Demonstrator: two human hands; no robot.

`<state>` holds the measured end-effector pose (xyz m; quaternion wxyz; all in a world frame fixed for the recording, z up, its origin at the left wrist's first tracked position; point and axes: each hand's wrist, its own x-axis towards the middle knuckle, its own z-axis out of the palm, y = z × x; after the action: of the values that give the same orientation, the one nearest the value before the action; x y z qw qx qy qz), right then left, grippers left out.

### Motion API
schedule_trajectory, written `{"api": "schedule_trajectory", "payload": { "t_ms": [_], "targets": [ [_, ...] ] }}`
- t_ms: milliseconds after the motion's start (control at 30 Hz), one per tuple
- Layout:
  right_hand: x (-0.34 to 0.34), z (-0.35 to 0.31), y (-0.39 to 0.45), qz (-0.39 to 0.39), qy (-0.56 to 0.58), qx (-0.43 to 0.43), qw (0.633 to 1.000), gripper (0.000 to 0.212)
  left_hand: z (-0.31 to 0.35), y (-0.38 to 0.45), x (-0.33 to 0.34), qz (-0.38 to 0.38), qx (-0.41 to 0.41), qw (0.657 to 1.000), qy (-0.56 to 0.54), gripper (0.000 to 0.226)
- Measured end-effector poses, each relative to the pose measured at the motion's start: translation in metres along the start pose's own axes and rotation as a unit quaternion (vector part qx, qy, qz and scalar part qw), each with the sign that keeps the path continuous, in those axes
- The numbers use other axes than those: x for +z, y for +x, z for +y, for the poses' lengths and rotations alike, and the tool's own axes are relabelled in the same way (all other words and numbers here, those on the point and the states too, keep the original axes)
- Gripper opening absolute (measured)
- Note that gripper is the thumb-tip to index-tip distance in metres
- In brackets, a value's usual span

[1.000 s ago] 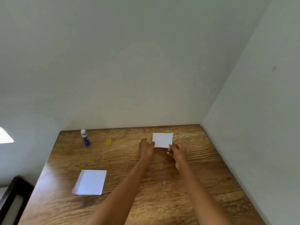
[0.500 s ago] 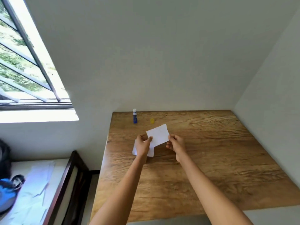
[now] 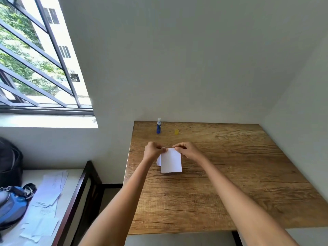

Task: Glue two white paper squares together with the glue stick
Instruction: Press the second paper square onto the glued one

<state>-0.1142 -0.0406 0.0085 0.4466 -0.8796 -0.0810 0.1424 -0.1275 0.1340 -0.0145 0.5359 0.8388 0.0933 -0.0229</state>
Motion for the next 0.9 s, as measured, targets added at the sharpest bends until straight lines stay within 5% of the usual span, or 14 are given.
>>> {"api": "schedule_trajectory", "payload": {
  "t_ms": [267, 600, 733, 900],
  "targets": [
    [0.025, 0.033, -0.012, 0.078, 0.223, 0.096, 0.967, 0.028, -0.017, -0.01, 0.011, 0.135, -0.145, 0.965, -0.174, 0.014],
    [0.03, 0.036, -0.012, 0.101, 0.4, 0.151, 0.899, 0.005, -0.012, -0.019, 0.012, 0.124, -0.231, 0.901, -0.346, 0.02],
    [0.033, 0.033, -0.009, 0.122, 0.371, 0.158, 0.907, 0.003, -0.01, -0.022, 0.014, 0.122, -0.225, 0.906, -0.336, 0.015],
    [0.031, 0.04, -0.001, 0.168, 0.301, 0.158, 0.925, 0.013, -0.015, -0.022, 0.005, 0.041, -0.14, 0.981, -0.128, 0.01]
  ]
}}
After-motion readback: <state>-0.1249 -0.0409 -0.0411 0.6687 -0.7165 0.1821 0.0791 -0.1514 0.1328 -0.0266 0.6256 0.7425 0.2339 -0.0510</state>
